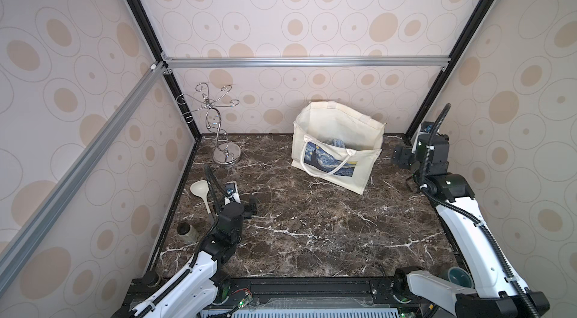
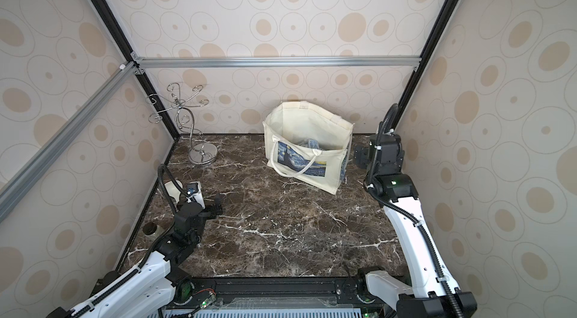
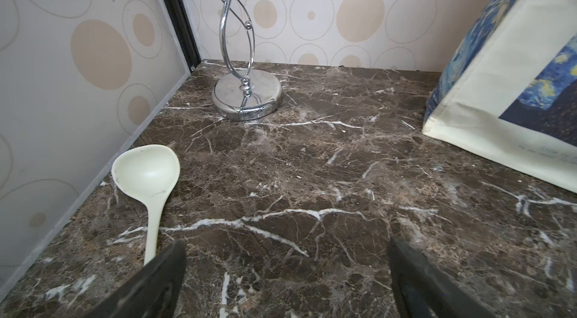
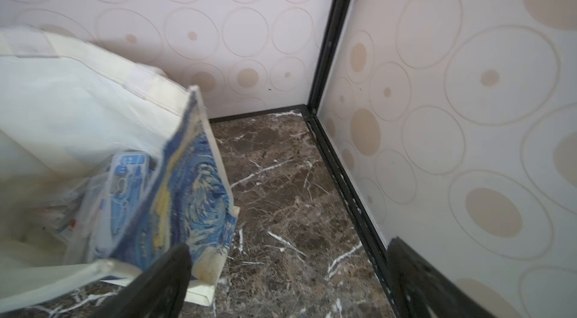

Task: Put the compass set into the canvas bag
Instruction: Reset both arms

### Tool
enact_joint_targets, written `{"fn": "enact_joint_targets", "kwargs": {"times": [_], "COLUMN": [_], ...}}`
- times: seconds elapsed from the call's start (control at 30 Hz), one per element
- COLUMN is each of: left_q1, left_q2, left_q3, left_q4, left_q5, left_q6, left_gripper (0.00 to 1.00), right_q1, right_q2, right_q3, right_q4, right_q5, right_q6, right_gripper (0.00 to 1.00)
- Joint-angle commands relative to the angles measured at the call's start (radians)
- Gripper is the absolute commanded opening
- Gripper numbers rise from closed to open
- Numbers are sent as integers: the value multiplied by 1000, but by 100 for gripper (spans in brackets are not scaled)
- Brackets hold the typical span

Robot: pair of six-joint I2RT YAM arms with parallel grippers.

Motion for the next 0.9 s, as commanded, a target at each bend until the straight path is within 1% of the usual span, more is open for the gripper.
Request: {"fn": "enact_joint_targets", "kwargs": {"times": [0.0, 0.07, 0.2, 0.3, 0.37, 0.47, 0.57, 0.6, 0.63, 0.67, 0.8, 0.87], "left_q1": [28, 51, 83, 116, 135, 160, 183, 191, 199, 208, 253, 276], "left_q2": [19, 38, 73, 109, 133, 167, 199, 213, 229, 245, 351, 412], "left_q3": [-11, -10, -14, -18, -29, -61, -120, -136, -152, -169, -226, -242], "left_q4": [44, 60, 144, 214, 288, 436, 617, 671, 729, 780, 995, 1083], "left_q5": [-21, -10, -8, -14, -28, -25, 35, 56, 71, 77, 135, 179], "left_q6": [25, 27, 72, 110, 143, 201, 262, 272, 280, 282, 294, 292], "left_gripper": [100, 100, 100, 100, 100, 100, 100, 100, 100, 100, 100, 100], "right_q1": [-13, -18, -23, -32, -39, -41, -44, -44, -46, -45, -47, -46], "right_q2": [1, 19, 92, 165, 217, 290, 348, 356, 344, 347, 425, 465], "right_q3": [-122, -213, -379, -466, -520, -583, -666, -680, -680, -696, -791, -778], "right_q4": [31, 81, 245, 416, 567, 757, 976, 1020, 1009, 1055, 1313, 1326], "right_q5": [47, 34, 12, -27, -90, -136, -145, -143, -172, -185, -287, -318], "right_q6": [46, 59, 78, 68, 46, -1, -19, -26, -33, -48, -100, -117], "right_gripper": [100, 100, 100, 100, 100, 100, 100, 100, 100, 100, 100, 100]}}
